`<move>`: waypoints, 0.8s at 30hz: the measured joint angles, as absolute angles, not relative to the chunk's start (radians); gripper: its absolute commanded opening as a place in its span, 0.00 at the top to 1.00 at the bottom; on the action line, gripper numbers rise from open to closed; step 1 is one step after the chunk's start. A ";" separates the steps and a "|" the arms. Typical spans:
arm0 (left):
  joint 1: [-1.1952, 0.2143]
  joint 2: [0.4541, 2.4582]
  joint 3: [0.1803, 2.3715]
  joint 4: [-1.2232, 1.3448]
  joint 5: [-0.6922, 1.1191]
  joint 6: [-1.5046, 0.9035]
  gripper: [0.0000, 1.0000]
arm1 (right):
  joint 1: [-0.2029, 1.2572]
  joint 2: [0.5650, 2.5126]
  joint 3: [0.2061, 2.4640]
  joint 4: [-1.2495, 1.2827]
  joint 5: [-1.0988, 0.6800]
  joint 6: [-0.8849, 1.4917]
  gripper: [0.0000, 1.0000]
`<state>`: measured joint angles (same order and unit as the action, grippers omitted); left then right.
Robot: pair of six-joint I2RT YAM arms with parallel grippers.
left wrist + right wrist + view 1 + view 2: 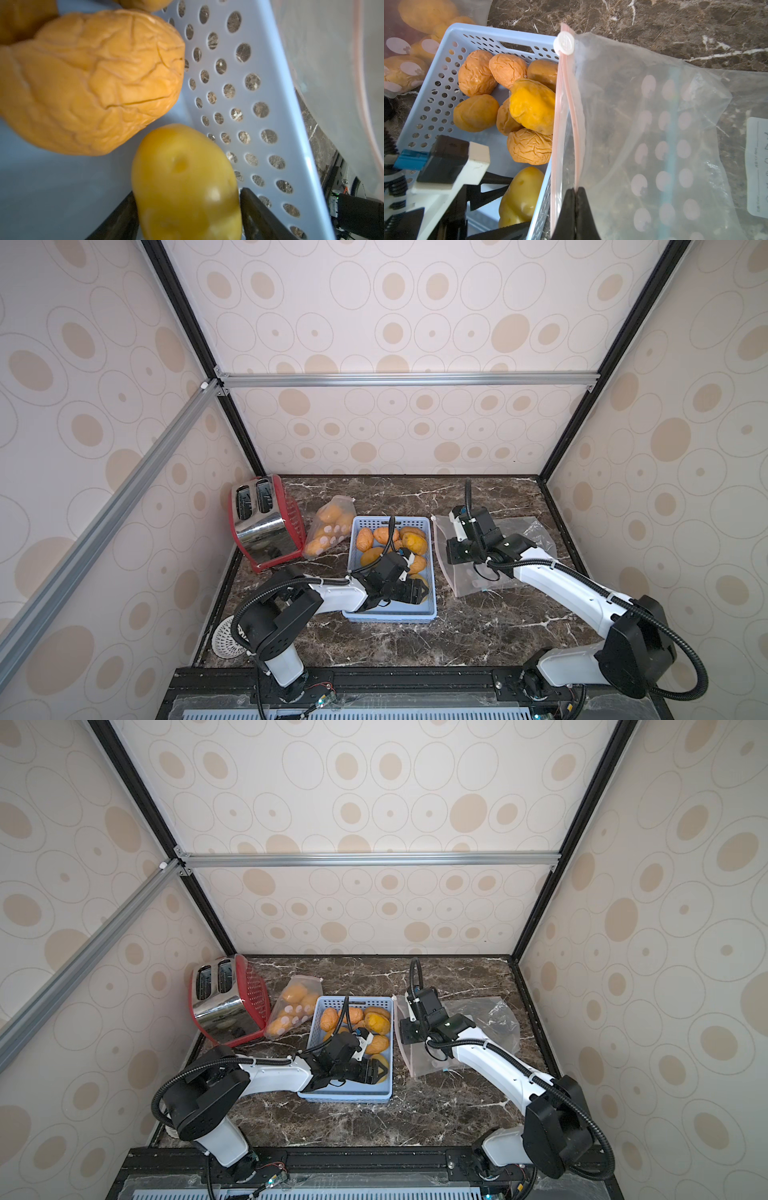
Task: Put the potatoes into a zipper bag and zip it
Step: Pick up the potato from the basket.
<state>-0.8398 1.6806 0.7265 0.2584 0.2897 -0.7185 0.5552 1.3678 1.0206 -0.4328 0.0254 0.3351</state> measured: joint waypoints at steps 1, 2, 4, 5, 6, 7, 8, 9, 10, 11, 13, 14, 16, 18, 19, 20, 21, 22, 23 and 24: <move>-0.840 1.681 0.727 0.263 0.289 -0.720 0.35 | 0.555 1.368 1.021 -0.432 0.025 0.335 1.00; -0.840 1.684 0.727 0.271 0.288 -0.722 0.36 | 0.555 1.368 1.021 -0.432 0.025 0.335 1.00; -0.840 1.689 0.727 0.286 0.286 -0.723 0.40 | 0.555 1.367 1.020 -0.432 0.025 0.335 1.00; -0.840 1.691 0.727 0.291 0.286 -0.724 0.43 | 0.555 1.367 1.020 -0.432 0.025 0.335 1.00; -0.840 1.691 0.727 0.297 0.286 -0.725 0.46 | 0.555 1.367 1.020 -0.432 0.025 0.335 1.00; -0.840 1.691 0.726 0.302 0.286 -0.727 0.48 | 0.555 1.367 1.020 -0.432 0.025 0.335 1.00; -0.840 1.691 0.726 0.305 0.286 -0.727 0.50 | 0.555 1.367 1.020 -0.432 0.025 0.335 1.00; -0.840 1.691 0.724 0.308 0.285 -0.727 0.54 | 0.555 1.367 1.019 -0.432 0.025 0.335 1.00; -0.840 1.690 0.722 0.311 0.285 -0.727 0.56 | 0.555 1.367 1.019 -0.432 0.025 0.335 1.00; -0.840 1.686 0.720 0.314 0.284 -0.727 0.59 | 0.555 1.367 1.019 -0.431 0.025 0.335 1.00; -0.840 1.669 0.708 0.319 0.281 -0.727 0.63 | 0.555 1.364 1.016 -0.430 0.025 0.335 1.00; -0.840 1.657 0.701 0.320 0.278 -0.726 0.64 | 0.555 1.363 1.016 -0.430 0.025 0.335 1.00; -0.840 1.620 0.685 0.321 0.268 -0.726 0.66 | 0.555 1.359 1.016 -0.429 0.025 0.336 1.00; -0.840 1.583 0.674 0.321 0.263 -0.726 0.67 | 0.555 1.356 1.016 -0.426 0.025 0.336 1.00; -0.840 1.565 0.671 0.322 0.261 -0.726 0.67 | 0.555 1.354 1.016 -0.426 0.025 0.336 1.00; -0.840 1.551 0.669 0.323 0.259 -0.726 0.68 | 0.555 1.354 1.016 -0.425 0.025 0.336 1.00; -0.840 1.539 0.668 0.322 0.257 -0.725 0.68 | 0.555 1.353 1.015 -0.426 0.025 0.336 1.00; -0.840 1.527 0.666 0.321 0.254 -0.725 0.68 | 0.555 1.352 1.015 -0.426 0.025 0.336 1.00; -0.840 1.515 0.665 0.319 0.251 -0.725 0.68 | 0.555 1.350 1.015 -0.425 0.025 0.336 1.00; -0.840 1.504 0.665 0.317 0.248 -0.725 0.69 | 0.555 1.349 1.015 -0.425 0.025 0.336 1.00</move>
